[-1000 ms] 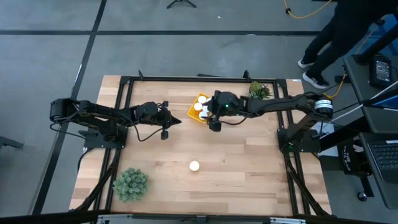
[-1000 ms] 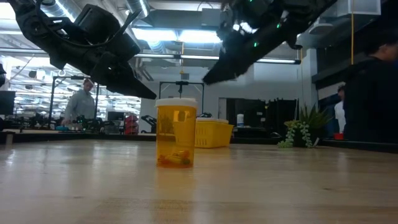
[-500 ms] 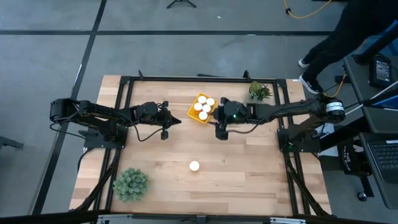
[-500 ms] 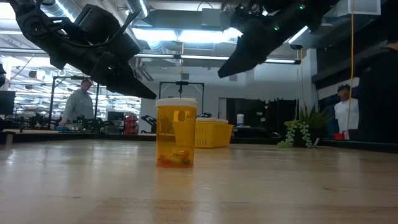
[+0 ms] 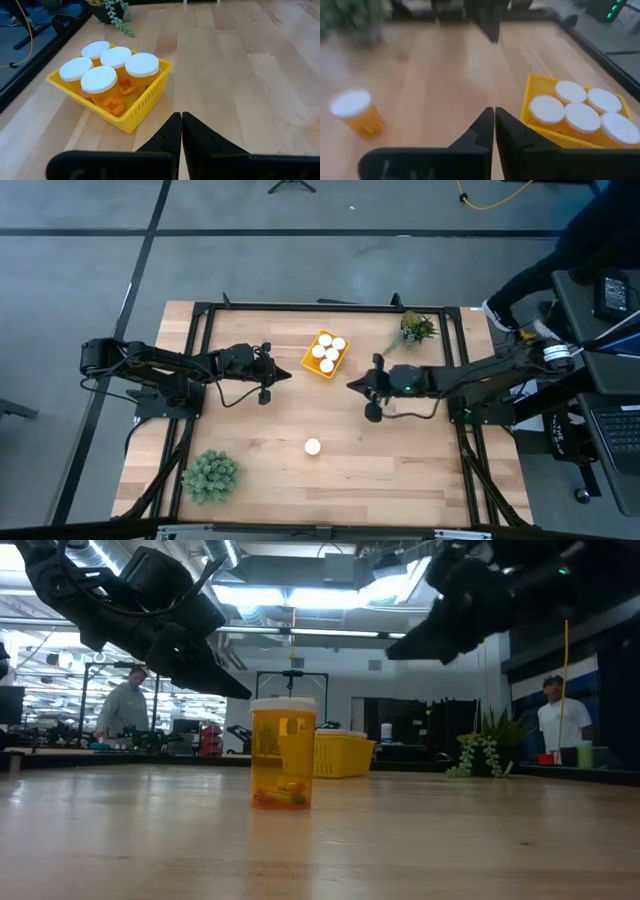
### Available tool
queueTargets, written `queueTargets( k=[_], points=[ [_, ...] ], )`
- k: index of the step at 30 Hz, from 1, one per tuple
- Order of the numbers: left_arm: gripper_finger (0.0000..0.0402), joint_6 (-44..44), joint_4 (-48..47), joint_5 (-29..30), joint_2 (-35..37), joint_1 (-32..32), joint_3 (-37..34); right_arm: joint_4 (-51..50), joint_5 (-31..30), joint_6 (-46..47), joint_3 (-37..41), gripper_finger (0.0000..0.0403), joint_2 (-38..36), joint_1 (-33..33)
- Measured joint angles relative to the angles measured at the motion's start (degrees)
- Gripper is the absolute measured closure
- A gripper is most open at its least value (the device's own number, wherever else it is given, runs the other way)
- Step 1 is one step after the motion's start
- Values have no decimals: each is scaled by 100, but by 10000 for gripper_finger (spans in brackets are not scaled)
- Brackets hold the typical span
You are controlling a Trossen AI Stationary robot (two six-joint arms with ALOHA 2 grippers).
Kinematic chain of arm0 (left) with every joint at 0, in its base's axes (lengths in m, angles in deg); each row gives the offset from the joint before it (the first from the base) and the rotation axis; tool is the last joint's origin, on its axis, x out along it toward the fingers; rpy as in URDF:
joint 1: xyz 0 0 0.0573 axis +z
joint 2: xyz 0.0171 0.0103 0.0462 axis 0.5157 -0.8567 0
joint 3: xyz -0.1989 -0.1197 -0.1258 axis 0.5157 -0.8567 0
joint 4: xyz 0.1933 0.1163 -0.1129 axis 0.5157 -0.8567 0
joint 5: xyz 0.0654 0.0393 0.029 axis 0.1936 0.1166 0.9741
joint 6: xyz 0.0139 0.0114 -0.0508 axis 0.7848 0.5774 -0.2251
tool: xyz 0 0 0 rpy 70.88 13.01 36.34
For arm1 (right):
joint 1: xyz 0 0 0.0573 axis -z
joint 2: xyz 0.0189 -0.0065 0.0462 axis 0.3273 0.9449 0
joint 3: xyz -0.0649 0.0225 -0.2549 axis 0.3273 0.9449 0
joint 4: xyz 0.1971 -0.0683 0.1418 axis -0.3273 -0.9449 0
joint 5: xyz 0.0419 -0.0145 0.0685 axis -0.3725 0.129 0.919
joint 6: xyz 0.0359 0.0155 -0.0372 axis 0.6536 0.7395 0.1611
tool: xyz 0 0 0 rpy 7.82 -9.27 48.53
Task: Pick and place pill bottles into a basket
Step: Put the pill bottle into the bin
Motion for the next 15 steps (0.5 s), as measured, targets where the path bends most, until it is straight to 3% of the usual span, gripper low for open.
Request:
queueTargets(
  k=[8, 15],
  points=[
    [373, 0, 1, -4, 0, 0, -1, 1319, -19, 911, 1148, 369, -221, -242],
    [283, 150, 1, -353, 0, 0, -1, 1800, -19, 815, 1352, 368, -219, -242]
  ],
)
